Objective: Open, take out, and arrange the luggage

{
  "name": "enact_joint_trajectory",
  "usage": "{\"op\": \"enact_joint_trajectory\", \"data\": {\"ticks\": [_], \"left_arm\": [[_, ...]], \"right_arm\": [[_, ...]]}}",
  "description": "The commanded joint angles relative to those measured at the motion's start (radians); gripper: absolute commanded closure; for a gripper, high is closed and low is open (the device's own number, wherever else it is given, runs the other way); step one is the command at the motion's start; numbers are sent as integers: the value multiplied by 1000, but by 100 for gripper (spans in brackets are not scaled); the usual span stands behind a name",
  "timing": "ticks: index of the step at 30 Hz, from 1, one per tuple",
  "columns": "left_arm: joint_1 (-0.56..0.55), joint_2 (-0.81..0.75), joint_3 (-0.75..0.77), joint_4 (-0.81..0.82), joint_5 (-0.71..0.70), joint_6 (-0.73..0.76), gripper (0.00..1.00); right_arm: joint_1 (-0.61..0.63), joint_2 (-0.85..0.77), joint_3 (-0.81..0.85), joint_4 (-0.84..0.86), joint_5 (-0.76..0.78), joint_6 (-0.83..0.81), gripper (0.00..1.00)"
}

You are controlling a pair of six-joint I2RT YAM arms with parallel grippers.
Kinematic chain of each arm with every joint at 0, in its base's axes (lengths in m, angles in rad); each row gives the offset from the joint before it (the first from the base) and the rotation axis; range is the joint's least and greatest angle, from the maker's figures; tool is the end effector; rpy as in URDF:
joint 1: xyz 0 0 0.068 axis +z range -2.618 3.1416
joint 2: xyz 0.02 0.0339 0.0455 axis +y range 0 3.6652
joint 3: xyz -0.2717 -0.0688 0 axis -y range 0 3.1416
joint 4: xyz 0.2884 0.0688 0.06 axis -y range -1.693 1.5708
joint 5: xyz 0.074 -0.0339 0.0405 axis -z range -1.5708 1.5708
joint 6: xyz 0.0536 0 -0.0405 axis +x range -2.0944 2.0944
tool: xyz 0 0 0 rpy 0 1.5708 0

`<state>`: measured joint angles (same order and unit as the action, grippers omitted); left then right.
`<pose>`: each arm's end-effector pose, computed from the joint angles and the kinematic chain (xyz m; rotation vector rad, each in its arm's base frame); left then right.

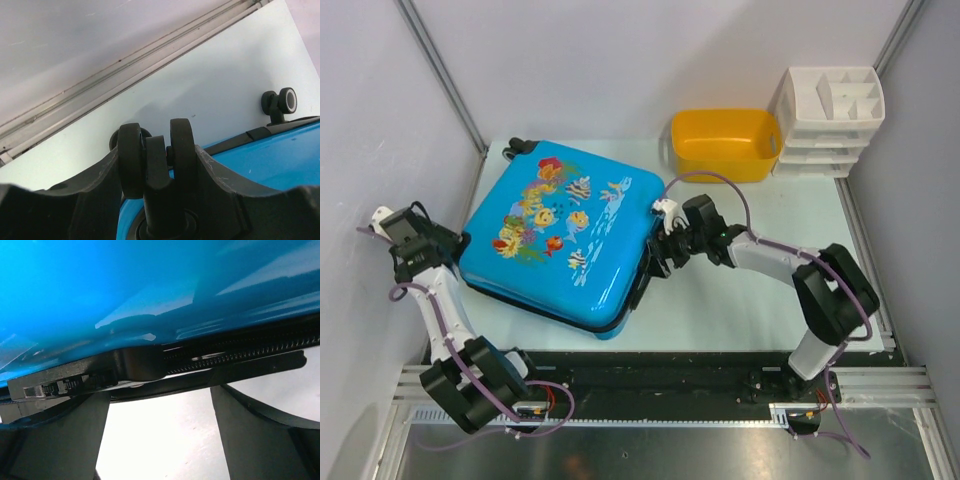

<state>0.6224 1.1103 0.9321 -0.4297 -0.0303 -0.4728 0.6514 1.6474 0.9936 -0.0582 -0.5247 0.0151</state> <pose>0.2415 0.1753 0.2920 -1.1501 1.8529 0.1181 0.2997 0.2623 0.1780 -1.0000 2.1213 0.9393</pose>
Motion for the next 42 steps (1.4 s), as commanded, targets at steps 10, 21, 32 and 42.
{"op": "enact_joint_trajectory", "data": {"ticks": [10,21,32,42], "left_arm": [[25,-27,-64,-121,337,-125,99],[23,0,-47,-87,461,-179,73],[26,-116,-44,-32,595,-288,100],[31,-161,53,-38,687,-569,100]], "right_arm": [[-55,388,543,310,149,-107,14],[-131,235,524,153,97,-165,12],[-86,-46,399,-146,22,-188,11],[209,-304,177,-218,75,-405,12]]}}
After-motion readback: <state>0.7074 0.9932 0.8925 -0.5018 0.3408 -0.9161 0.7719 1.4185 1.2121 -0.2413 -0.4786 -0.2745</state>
